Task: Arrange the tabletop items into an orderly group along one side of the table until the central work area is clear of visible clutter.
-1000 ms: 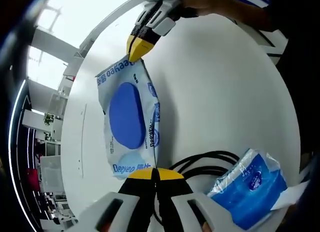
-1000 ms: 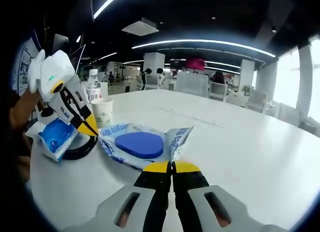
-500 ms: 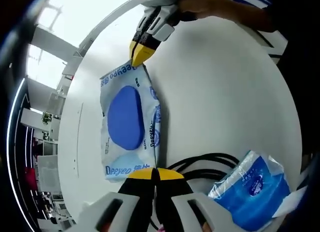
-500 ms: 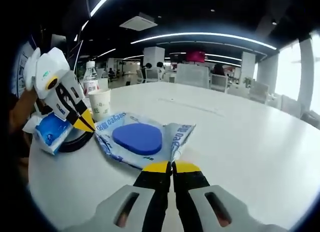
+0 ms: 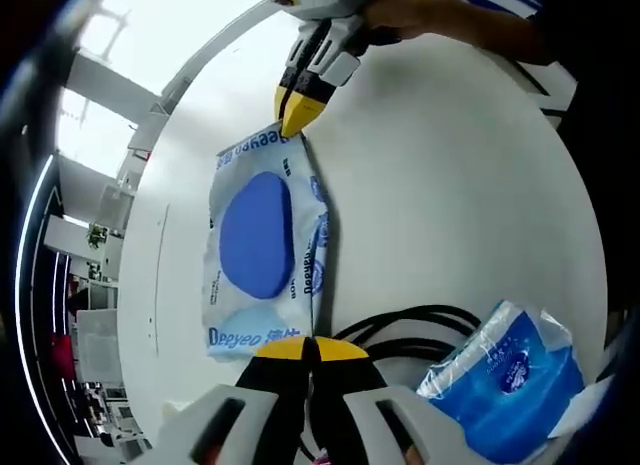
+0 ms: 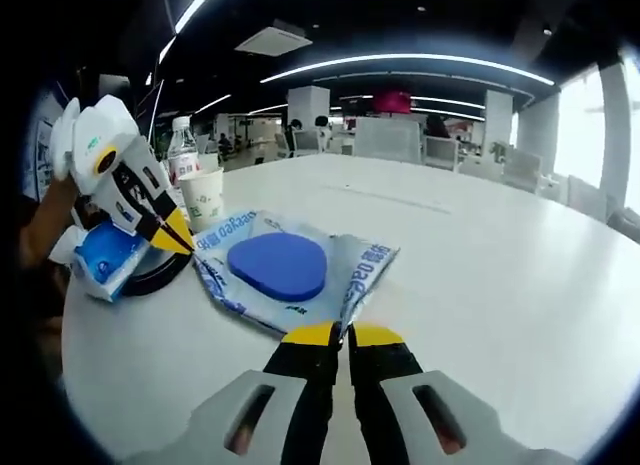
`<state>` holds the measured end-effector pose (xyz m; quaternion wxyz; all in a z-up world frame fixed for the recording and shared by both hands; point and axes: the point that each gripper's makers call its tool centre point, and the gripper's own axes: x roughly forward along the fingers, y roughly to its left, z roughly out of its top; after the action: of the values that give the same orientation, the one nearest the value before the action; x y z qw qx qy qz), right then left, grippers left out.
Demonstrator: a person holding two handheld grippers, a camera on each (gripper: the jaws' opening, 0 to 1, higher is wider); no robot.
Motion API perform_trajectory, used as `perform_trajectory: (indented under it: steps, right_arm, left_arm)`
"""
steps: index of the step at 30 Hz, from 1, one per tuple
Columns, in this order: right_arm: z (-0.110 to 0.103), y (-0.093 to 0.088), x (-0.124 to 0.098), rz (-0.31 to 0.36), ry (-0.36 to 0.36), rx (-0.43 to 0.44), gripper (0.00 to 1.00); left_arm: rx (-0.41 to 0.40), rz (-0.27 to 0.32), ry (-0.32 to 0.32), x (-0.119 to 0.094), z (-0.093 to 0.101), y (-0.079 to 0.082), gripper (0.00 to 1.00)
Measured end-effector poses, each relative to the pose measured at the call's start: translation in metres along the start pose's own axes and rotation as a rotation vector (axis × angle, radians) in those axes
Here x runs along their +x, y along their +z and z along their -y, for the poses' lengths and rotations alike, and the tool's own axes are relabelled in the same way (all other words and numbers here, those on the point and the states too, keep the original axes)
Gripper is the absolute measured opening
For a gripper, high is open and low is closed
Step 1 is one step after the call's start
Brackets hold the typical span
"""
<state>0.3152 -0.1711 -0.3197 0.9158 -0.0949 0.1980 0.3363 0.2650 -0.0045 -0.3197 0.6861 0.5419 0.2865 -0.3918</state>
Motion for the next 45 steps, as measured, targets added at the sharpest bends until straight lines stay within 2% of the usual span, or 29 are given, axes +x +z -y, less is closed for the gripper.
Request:
perform_trajectory:
  steps: [4,9,12,16,18,24,30,32,33,35,37,39,41,42,45]
  right_arm:
    - [0.003,0.000,-0.002,0.000,-0.005,0.001,0.05]
    - [0.012,0.011,-0.010,0.051,-0.058,-0.036,0.07]
    - [0.011,0.015,-0.014,0.065,-0.042,-0.014,0.08]
    - [0.013,0.020,-0.020,0.084,-0.065,-0.025,0.11]
    - [0.013,0.024,-0.026,0.100,-0.076,-0.039,0.14]
    - [-0.002,0.035,-0.035,0.134,-0.046,-0.063,0.19]
    - [-0.023,0.038,-0.042,0.126,-0.015,-0.132,0.32]
    - [-0.032,0.036,-0.044,0.119,0.006,-0.155,0.42]
    - [-0.036,0.035,-0.045,0.112,0.016,-0.171,0.48]
    - [-0.044,0.034,-0.049,0.103,0.021,-0.215,0.61]
    - [-0.052,0.036,-0.053,0.112,0.023,-0.238,0.74]
    - [-0.058,0.041,-0.059,0.138,0.024,-0.248,0.89]
    - [-0.063,0.047,-0.065,0.171,0.025,-0.257,0.97]
    - [-0.063,0.048,-0.067,0.176,0.022,-0.257,1.00]
    - [-0.063,0.051,-0.071,0.184,0.020,-0.256,1.00]
  left_arm:
    - [-0.001,0.006,0.008,-0.001,0.000,0.001,0.00]
    - [-0.021,0.036,0.020,-0.011,0.001,0.003,0.00]
    - [-0.034,0.047,0.012,-0.015,0.001,0.003,0.00]
    - [-0.041,0.054,0.033,-0.023,-0.001,0.002,0.01]
    - [-0.053,0.083,0.040,-0.031,-0.001,0.005,0.02]
    - [-0.115,0.184,0.040,-0.053,0.001,0.016,0.05]
    - [-0.115,0.203,0.047,-0.061,0.006,0.017,0.14]
    - [-0.114,0.228,0.038,-0.064,0.010,0.021,0.21]
    - [-0.114,0.242,0.031,-0.066,0.013,0.023,0.28]
    - [-0.136,0.256,0.046,-0.069,0.015,0.028,0.55]
    - [-0.121,0.261,0.078,-0.074,0.014,0.030,0.67]
    - [-0.150,0.270,0.066,-0.079,0.018,0.033,0.75]
    - [-0.173,0.299,0.063,-0.083,0.021,0.038,0.94]
    - [-0.170,0.310,0.069,-0.084,0.021,0.040,0.99]
    - [-0.172,0.310,0.077,-0.087,0.021,0.040,1.00]
